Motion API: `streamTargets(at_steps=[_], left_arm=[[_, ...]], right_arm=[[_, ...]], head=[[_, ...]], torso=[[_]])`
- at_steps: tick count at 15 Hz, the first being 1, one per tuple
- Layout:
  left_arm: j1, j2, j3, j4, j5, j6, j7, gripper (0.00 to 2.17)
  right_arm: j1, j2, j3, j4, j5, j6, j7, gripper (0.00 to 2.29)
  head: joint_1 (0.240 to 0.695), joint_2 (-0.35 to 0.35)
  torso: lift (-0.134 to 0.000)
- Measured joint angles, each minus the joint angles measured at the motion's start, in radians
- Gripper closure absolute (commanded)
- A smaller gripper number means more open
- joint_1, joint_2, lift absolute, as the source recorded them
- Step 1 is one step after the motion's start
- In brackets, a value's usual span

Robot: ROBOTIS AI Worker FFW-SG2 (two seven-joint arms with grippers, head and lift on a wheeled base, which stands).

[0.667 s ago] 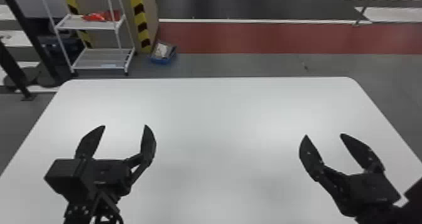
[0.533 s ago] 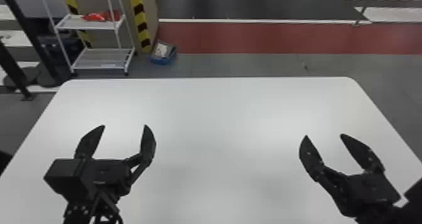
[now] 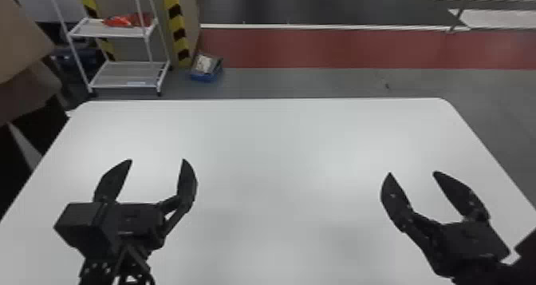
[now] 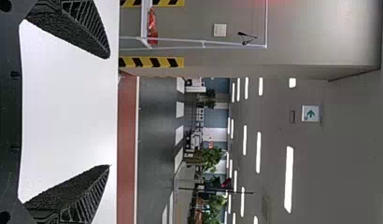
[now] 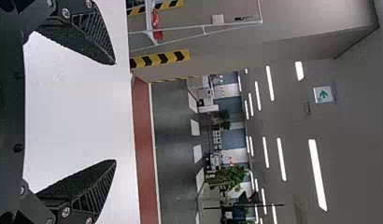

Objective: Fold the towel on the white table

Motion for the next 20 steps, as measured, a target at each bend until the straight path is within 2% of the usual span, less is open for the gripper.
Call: streamTargets(at_steps=[20], left_arm=[[0.008, -0.011, -0.002, -0.005, -0.006, 0.0, 0.005, 0.03]], right_arm=[[-0.001, 0.0, -0.007, 0.001, -0.018, 0.001, -0.002, 0.14]], head=[[0.695, -0.022]], torso=[[-0.123]])
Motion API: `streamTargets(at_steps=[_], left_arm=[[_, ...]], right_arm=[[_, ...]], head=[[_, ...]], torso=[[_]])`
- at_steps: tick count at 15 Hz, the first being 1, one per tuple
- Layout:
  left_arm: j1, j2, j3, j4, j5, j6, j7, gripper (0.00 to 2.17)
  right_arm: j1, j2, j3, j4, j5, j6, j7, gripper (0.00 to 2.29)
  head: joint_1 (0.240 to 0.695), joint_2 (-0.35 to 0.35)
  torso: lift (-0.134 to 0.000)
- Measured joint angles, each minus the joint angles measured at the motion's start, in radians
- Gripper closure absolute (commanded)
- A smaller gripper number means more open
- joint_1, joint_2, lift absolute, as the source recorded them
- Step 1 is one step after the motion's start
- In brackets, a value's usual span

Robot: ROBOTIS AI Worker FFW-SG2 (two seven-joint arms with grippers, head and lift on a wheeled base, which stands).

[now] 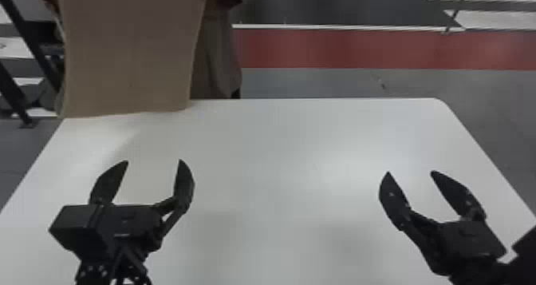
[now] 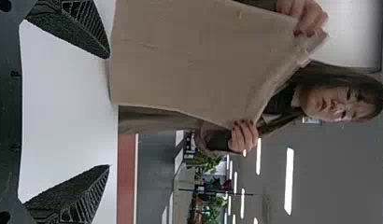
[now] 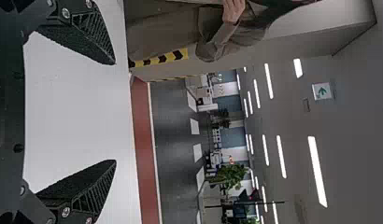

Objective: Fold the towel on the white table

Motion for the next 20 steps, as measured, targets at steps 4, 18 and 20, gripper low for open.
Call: streamTargets(at_steps=[4, 18, 20], left_arm=[[0.0, 0.0, -0.003, 0.0, -0.001, 0.0, -0.002, 0.03], [0.008, -0.001, -0.011, -0.005, -0.015, -0.003, 0.0, 0.03], [0.012, 0.001, -0.01, -0.01, -0.018, -0.003, 0.0, 0.03]], right_arm=[[0.0, 0.0, 0.0, 0.001, 0.0, 0.0, 0.0, 0.14], [0.0, 0.0, -0.003, 0.002, -0.014, -0.003, 0.002, 0.14], [0.001, 0.0, -0.001, 0.001, -0.013, -0.003, 0.002, 0.14]], head=[[0.695, -0.025], [0.695, -0.031], [0.695, -0.03]], torso=[[-0.123], [-0.123], [-0.123]])
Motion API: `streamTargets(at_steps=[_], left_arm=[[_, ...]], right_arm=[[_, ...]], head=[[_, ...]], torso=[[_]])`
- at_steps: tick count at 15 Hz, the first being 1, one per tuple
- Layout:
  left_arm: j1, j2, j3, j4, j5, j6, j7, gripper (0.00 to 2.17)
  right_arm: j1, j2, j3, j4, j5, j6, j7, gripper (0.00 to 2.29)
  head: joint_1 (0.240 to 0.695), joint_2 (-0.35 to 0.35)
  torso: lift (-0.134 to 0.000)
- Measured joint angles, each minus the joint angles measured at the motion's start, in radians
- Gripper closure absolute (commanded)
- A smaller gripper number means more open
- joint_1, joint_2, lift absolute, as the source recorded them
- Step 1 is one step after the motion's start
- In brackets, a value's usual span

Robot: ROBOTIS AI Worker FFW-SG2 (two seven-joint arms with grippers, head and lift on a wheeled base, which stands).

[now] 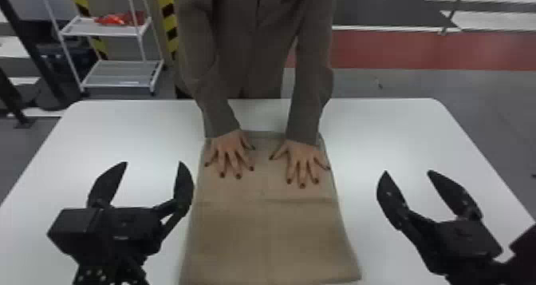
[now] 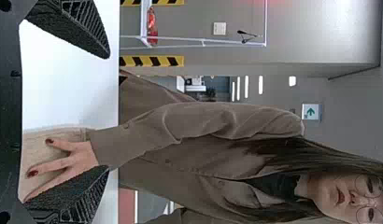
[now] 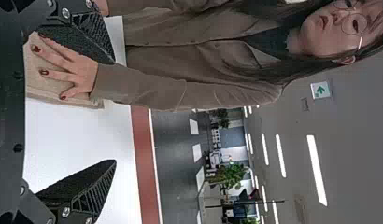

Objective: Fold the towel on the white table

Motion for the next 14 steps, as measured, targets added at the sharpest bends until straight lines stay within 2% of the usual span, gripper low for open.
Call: streamTargets(at_steps=[14], left_arm=[[-0.021, 0.0, 0.002, 0.027, 0.004, 0.0, 0.0, 0.03]], right_arm=[[-0.021, 0.0, -0.001, 0.017, 0.012, 0.001, 0.0, 0.14]], head=[[0.695, -0.028]], torso=[[-0.123]])
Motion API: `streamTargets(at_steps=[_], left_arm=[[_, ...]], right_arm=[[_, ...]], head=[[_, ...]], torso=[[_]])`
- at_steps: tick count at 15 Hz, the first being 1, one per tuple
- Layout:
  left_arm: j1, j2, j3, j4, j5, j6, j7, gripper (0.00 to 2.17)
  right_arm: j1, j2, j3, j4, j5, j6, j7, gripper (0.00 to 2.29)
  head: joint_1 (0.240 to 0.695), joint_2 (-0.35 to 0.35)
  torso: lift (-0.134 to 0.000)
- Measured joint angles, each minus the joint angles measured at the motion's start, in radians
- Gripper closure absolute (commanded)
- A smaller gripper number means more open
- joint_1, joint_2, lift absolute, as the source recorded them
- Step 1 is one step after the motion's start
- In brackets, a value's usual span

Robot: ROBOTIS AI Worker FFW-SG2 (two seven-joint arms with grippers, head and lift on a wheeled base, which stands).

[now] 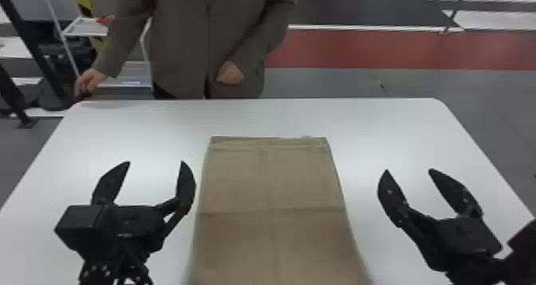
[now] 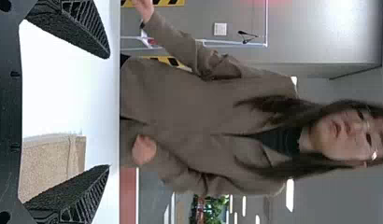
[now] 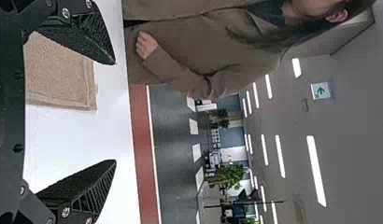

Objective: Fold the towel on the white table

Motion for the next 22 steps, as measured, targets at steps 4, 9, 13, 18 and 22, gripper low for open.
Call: streamTargets(at_steps=[4, 9, 13, 18, 22], left_arm=[[-0.06, -0.002, -0.008, 0.064, 0.009, -0.002, -0.012, 0.03], [-0.237, -0.001, -0.036, 0.227, 0.067, 0.035, -0.066, 0.16], [-0.418, 0.0, 0.001, 0.413, 0.129, 0.174, -0.18, 0.22], [-0.608, -0.002, 0.012, 0.642, 0.168, 0.231, -0.297, 0.27], [-0.651, -0.004, -0.004, 0.714, 0.169, 0.262, -0.359, 0.33]], right_arm=[[-0.036, 0.0, -0.008, 0.047, 0.019, -0.002, 0.002, 0.14], [-0.087, 0.0, -0.024, 0.146, 0.042, -0.002, 0.034, 0.14], [-0.094, 0.0, -0.024, 0.165, 0.04, -0.001, 0.034, 0.14], [-0.082, 0.0, -0.026, 0.151, 0.046, 0.002, 0.032, 0.14], [-0.076, 0.0, -0.023, 0.141, 0.051, 0.002, 0.033, 0.14]], head=[[0.695, -0.035], [0.695, -0.071], [0.695, -0.064], [0.695, -0.067], [0.695, -0.085]], torso=[[-0.123], [-0.123], [-0.123], [-0.123], [-0.123]])
